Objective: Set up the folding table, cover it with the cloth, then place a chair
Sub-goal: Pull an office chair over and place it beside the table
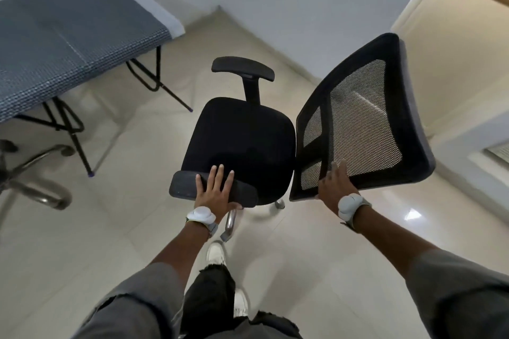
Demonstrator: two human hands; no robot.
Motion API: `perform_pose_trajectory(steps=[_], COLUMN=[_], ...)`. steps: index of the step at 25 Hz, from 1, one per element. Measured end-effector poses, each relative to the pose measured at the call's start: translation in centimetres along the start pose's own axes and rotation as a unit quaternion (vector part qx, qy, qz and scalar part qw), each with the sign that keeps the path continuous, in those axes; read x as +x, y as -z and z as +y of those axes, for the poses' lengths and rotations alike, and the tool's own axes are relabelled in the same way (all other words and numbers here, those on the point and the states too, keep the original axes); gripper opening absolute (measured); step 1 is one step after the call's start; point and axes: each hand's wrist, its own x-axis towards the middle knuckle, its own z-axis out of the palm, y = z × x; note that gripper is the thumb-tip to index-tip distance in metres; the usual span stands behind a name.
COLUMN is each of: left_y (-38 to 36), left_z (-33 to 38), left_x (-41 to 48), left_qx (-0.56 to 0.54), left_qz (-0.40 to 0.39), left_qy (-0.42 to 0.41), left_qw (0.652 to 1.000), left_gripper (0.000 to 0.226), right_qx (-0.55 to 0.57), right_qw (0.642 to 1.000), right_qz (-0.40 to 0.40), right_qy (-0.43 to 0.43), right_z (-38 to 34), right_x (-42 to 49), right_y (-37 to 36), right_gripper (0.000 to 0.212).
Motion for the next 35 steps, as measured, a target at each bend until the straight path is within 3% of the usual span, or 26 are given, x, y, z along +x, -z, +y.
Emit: perform_pose_trajectory(steps=[7,12,20,25,35], left_y=[4.9,8.2,13.5,18.9,26.8], left_z=[0.9,2.5,7.3,9.3,5.1], left_x=[14.1,23.0,38.7,48.1,66.2], left_qx=[0.007,0.049,0.142,0.123,0.117], left_qz=[0.007,-0.009,0.004,-0.031,-0.033], left_qy=[-0.068,-0.082,-0.088,-0.039,-0.069], left_qw=[0.998,0.995,0.986,0.991,0.99], left_gripper=[0.106,0.101,0.095,0.091,0.09], right_qx=[-0.005,-0.022,-0.068,-0.069,-0.09], right_qw=[0.999,0.999,0.997,0.994,0.993], right_qz=[-0.03,-0.031,0.029,0.035,0.028], right_qy=[-0.026,0.02,0.03,0.08,0.075], right_z=[7.3,12.2,25.4,33.3,40.5], right_x=[8.9,15.3,29.3,38.8,53.8], right_y=[0.6,0.8,-1.1,0.9,7.7], right_gripper=[0.032,0.03,0.03,0.031,0.03])
